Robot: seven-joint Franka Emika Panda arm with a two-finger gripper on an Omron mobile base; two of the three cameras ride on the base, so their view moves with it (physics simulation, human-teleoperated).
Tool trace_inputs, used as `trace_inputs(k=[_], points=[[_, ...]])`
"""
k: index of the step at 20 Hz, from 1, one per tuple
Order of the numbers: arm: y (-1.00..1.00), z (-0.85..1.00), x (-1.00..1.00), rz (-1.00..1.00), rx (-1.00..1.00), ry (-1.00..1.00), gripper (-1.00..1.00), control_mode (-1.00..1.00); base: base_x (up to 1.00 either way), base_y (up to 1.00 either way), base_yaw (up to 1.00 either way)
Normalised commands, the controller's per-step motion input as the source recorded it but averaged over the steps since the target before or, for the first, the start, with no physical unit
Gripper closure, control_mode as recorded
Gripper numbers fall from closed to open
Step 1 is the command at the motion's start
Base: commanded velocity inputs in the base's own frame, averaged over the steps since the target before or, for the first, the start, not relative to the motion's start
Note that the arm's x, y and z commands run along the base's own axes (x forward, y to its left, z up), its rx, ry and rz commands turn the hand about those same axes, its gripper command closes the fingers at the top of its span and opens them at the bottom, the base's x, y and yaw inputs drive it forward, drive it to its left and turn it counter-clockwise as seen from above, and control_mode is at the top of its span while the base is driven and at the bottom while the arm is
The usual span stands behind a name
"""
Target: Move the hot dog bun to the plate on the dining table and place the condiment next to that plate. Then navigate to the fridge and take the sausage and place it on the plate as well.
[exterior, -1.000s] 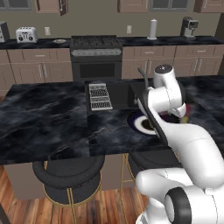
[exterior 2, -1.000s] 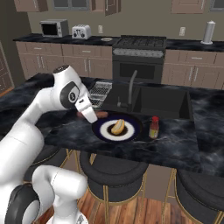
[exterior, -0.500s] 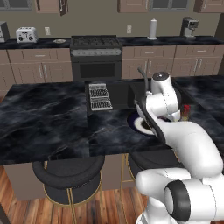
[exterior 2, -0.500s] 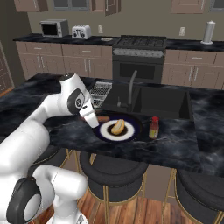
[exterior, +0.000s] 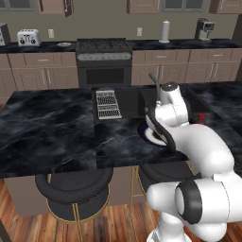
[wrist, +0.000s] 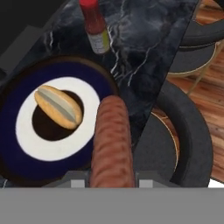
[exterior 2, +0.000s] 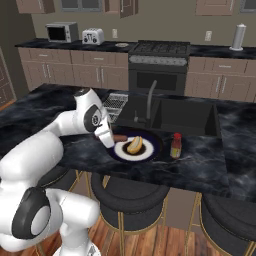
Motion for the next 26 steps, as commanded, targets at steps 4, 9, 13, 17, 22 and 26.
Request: trace_inputs(k=[4, 9, 13, 17, 22, 26], points=[[-0.07, -0.17, 0.31, -0.04, 0.07, 0.00, 1.00, -1.00, 0.00, 0.00, 0.00], [-0.04, -0.23, 0.33, -0.03, 0.01, 0.00, 1.00, -1.00, 0.00, 0.00, 0.00], [-0.05, -0.23, 0.30, -0.05, 0.00, -0.06, 1.00, -1.00, 0.00, 0.00, 0.00], [-0.12, -0.17, 0.25, -0.11, 0.00, -0.02, 1.00, -1.00, 0.00, 0.00, 0.00], [-0.11, -0.23, 0.23, -0.10, 0.00, 0.00, 1.00, -1.00, 0.00, 0.00, 0.00], [-0.03, -0.11, 0.31, -0.07, 0.00, 0.00, 1.00, -1.00, 0.00, 0.00, 0.00]])
